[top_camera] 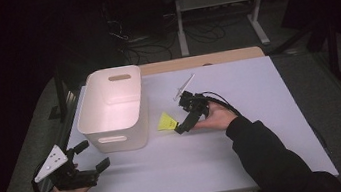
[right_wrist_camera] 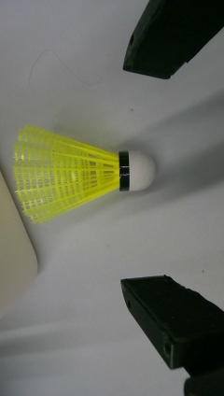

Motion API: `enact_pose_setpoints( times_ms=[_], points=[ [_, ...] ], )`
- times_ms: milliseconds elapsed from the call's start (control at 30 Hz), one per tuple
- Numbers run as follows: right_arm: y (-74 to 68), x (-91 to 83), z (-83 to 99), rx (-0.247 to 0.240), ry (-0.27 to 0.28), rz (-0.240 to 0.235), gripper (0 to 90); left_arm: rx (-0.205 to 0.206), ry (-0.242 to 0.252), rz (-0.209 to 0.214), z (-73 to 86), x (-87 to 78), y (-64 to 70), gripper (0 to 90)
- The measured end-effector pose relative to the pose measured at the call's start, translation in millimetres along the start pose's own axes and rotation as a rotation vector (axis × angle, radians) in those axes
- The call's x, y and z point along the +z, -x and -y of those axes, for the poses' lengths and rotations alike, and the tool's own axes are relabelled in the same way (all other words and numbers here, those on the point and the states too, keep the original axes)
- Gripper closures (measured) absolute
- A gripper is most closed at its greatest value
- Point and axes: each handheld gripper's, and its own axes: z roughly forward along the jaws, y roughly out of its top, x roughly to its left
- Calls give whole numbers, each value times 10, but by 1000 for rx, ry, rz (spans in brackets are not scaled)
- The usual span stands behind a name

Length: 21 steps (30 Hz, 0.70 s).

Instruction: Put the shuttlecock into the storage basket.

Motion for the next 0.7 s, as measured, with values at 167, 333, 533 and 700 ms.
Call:
enact_pose_setpoints(
  times_ms=[167, 333, 533, 700],
  points=[
    [35, 66, 6, -4, -14, -5, 0, 0, -1, 1, 0, 2, 1, 0],
    [56, 129, 13, -4, -28, -17, 0, 0, -3, 2, 1, 2, 0, 0],
    [88, 165, 13, -14, -34, -35, 34, 0, -4, 2, 1, 2, 1, 0],
    [108, 183, -2, -24, -44, -46, 119, 1, -5, 4, 1, 3, 0, 0]
  ],
)
